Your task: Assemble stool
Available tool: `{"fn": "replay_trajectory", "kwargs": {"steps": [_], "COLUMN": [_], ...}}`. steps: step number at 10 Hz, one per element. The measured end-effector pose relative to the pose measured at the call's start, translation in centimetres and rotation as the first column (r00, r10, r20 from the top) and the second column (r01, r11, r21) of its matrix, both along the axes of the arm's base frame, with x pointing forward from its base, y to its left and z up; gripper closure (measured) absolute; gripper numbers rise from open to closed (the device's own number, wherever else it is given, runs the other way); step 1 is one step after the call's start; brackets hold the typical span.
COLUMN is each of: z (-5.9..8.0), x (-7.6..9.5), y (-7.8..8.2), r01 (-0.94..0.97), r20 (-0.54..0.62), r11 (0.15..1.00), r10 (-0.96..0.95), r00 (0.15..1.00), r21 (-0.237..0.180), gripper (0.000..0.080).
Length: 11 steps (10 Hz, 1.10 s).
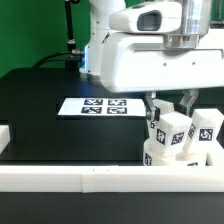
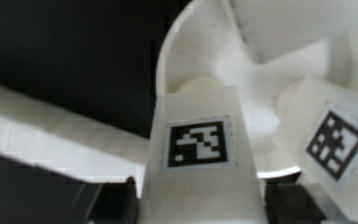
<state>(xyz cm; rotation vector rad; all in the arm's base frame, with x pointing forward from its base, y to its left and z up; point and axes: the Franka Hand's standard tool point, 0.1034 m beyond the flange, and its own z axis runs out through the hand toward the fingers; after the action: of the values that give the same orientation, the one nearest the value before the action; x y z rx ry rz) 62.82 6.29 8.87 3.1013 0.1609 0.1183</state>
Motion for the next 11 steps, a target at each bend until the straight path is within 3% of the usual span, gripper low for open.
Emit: {"fn": "replay_trajectory", "kwargs": {"steps": [2, 5, 8, 9, 10, 11], "z": [0.0, 0.0, -0.1, -0.2, -0.3, -0.3], "x": [0.0, 0.0, 0.1, 0.2, 0.4, 0.5], "y": [0.9, 1.4, 2.7, 3.1, 3.7, 3.7], "r01": [0.28, 0.655, 0.908, 0.952, 0.984, 0.986], "r20": [0.012, -0.016, -0.063, -0.082, -0.116, -0.146], "r11": [0.96, 0.749, 0.388, 0.256, 0.06, -0.047], "r10": [-0.28, -0.657, -0.914, -0.959, -0.99, -0.989], "r00": [0.96, 0.754, 0.401, 0.272, 0.08, -0.024], "r21": [0.029, 0.098, 0.16, 0.168, 0.166, 0.159], "gripper": [0.0456, 0.0456, 0.0456, 0.0456, 0.0456, 0.0456]}}
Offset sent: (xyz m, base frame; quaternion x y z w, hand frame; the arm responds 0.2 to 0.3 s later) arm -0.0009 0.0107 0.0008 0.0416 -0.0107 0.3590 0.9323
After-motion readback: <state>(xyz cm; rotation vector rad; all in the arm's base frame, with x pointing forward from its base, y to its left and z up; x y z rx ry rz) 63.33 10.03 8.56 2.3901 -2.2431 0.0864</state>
